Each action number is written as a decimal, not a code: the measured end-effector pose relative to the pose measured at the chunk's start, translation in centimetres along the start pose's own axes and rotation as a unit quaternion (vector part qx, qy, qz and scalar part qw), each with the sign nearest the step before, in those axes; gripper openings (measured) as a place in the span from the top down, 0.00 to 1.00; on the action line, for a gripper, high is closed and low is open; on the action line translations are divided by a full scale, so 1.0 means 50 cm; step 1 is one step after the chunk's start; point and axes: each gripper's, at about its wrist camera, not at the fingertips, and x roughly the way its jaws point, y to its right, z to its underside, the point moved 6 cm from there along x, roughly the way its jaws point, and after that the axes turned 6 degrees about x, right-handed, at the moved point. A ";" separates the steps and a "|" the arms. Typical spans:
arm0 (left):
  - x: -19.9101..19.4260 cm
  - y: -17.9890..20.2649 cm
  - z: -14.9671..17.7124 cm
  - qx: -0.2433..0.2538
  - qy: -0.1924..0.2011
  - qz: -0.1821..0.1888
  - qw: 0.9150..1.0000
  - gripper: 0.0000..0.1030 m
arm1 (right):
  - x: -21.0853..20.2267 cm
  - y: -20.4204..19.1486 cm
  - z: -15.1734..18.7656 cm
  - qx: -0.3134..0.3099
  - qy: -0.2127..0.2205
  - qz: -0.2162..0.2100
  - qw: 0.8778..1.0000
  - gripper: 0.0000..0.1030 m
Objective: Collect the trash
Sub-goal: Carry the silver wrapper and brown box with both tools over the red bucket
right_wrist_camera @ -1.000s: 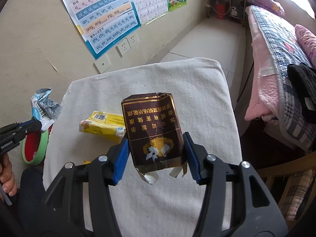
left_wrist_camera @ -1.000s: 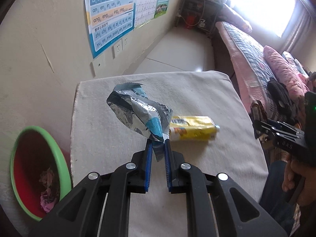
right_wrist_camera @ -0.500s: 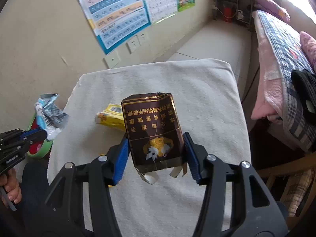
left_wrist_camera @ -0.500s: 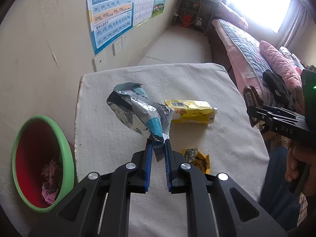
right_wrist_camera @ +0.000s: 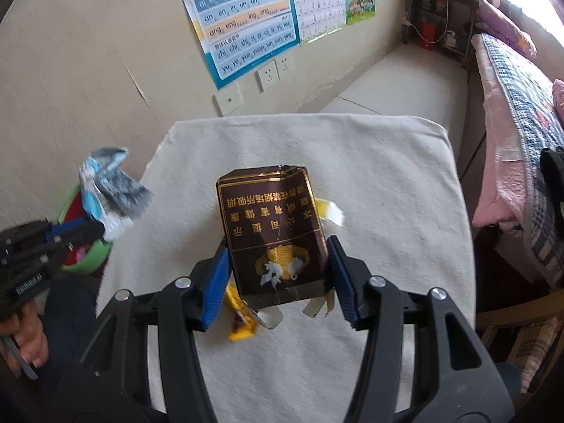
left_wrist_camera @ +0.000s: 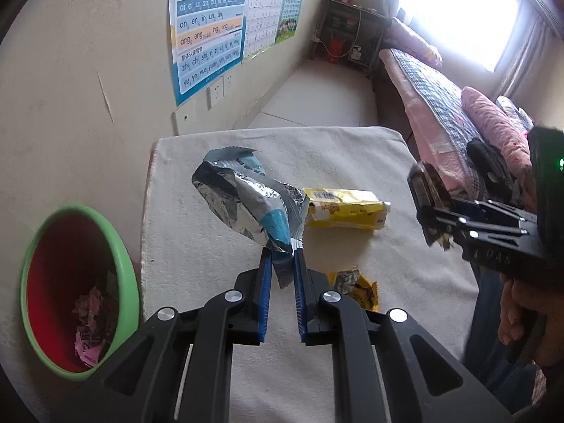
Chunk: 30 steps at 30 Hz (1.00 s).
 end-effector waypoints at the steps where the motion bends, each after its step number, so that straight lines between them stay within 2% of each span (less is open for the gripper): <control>1: -0.001 -0.008 0.001 0.003 -0.001 -0.005 1.000 0.90 | 0.005 -0.012 0.000 0.002 -0.002 -0.005 1.000 0.50; 4: -0.011 -0.040 0.005 0.006 0.006 -0.018 1.000 0.90 | 0.022 -0.059 0.006 -0.013 -0.015 -0.017 1.000 0.50; 7: -0.025 -0.093 0.022 -0.024 0.006 -0.034 0.999 0.90 | 0.036 -0.122 0.005 -0.045 -0.019 -0.029 0.998 0.50; 11: -0.053 -0.165 0.047 -0.066 0.013 -0.057 0.996 0.90 | 0.034 -0.201 -0.011 -0.078 -0.004 -0.049 0.996 0.50; 17: -0.088 -0.258 0.088 -0.125 0.023 -0.075 0.989 0.90 | 0.066 -0.301 -0.023 -0.119 -0.014 -0.067 0.991 0.50; 24: -0.126 -0.331 0.141 -0.163 0.026 -0.095 0.982 0.89 | 0.073 -0.401 -0.039 -0.145 -0.013 -0.096 0.985 0.49; 30: -0.154 -0.407 0.178 -0.197 0.024 -0.120 0.973 0.89 | 0.110 -0.506 -0.035 -0.187 -0.026 -0.117 0.975 0.49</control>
